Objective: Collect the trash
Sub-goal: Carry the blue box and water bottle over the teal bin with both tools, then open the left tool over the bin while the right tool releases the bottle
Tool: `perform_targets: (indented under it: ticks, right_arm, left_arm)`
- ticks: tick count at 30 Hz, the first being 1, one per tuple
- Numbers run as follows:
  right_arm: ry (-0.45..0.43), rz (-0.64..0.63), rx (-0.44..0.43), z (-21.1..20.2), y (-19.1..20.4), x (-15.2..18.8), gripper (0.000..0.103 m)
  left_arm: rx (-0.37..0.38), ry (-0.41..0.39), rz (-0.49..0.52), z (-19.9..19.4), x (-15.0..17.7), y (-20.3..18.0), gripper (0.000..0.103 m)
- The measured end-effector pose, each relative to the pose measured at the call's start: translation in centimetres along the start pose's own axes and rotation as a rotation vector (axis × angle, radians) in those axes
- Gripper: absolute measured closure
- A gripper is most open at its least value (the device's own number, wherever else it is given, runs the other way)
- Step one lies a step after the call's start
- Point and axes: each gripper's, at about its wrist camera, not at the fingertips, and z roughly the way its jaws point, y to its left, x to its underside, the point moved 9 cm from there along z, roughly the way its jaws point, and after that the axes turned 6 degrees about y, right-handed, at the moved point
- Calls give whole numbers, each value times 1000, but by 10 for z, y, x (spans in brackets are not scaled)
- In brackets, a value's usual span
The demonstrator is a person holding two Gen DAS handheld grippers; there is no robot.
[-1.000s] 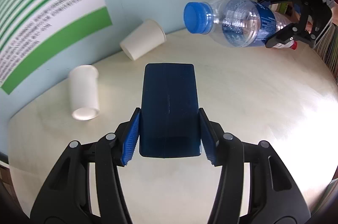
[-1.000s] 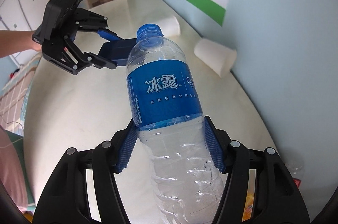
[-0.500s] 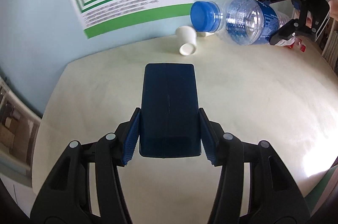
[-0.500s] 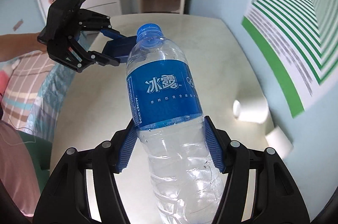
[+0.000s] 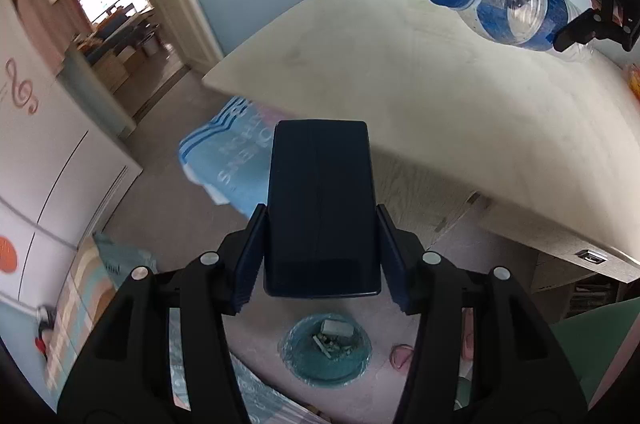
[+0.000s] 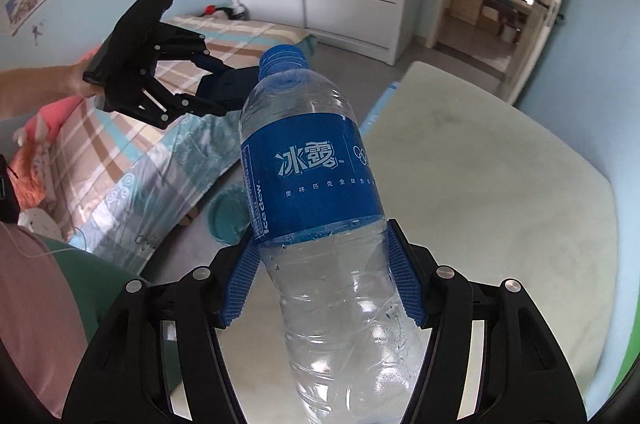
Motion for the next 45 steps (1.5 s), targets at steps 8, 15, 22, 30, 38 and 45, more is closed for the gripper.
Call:
perform_targets:
  ticks: [8,15,22,30,38,45]
  right_arm:
    - [91,-94,-219,121,102,-96,41]
    - [250,-42,-357,255,170,-111,41]
    - [495,164,-372,400,196,-44,41]
    - [673,492,-403,530,216,32,41]
    - [732,658,-427,613,227,72,41]
    - [777,758,-428,636,230,92,40]
  left_arm:
    - [-30,121,-277,22,134,78,53]
    - [20,249,-486,81,253,103,53]
    - [77,362,-595,166,333,91,53]
    - [151,460,-696,251,391,74,53]
    - [159,524,-737,302,426,79,53]
    - [181,543,-712,315,424,78,53]
